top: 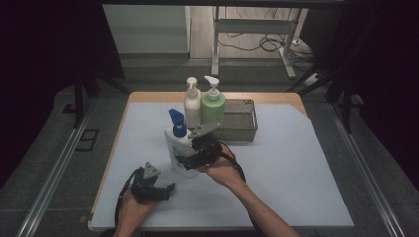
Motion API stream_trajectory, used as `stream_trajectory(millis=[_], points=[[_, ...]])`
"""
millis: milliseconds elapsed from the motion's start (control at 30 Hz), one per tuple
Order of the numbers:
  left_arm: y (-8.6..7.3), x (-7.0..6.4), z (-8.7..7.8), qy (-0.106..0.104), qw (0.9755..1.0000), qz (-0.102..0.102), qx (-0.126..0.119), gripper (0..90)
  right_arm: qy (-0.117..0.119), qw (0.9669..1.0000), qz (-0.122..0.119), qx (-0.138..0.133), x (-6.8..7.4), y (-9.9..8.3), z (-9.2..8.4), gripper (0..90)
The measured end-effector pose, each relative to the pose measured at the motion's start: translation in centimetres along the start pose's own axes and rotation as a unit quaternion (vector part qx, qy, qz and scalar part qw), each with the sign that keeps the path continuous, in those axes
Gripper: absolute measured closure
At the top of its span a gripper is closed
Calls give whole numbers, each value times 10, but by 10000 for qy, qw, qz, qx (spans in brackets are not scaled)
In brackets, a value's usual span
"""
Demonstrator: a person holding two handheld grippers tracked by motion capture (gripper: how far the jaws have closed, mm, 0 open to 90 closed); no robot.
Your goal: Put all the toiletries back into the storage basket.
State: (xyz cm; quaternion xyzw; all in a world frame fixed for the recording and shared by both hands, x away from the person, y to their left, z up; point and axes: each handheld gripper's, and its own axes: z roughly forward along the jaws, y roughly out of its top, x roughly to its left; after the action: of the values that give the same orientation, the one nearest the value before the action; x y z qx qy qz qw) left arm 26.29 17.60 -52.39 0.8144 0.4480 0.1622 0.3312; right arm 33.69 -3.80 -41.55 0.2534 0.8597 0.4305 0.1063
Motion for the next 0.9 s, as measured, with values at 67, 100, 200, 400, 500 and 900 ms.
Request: stream_trajectory(millis=[67, 100, 200, 400, 500, 900], points=[[0, 0, 0, -1, 10000, 2, 8, 122, 11, 10000, 23, 18, 0, 1, 4, 172], [0, 0, 0, -1, 10000, 3, 6, 121, 3, 10000, 21, 38, 0, 2, 6, 184], [0, 0, 0, 0, 10000, 1, -3, 121, -26, 10000, 23, 53, 0, 3, 12, 228], [0, 0, 0, -4, 10000, 17, 16, 122, 34, 10000, 13, 23, 1, 5, 17, 354], [0, 1, 0, -3, 10000, 36, 32, 121, -8, 10000, -18, 50, 1, 5, 17, 375], [0, 1, 0, -10, 10000, 37, 32, 122, -129, 9998, -18, 121, 3, 4, 11, 399]])
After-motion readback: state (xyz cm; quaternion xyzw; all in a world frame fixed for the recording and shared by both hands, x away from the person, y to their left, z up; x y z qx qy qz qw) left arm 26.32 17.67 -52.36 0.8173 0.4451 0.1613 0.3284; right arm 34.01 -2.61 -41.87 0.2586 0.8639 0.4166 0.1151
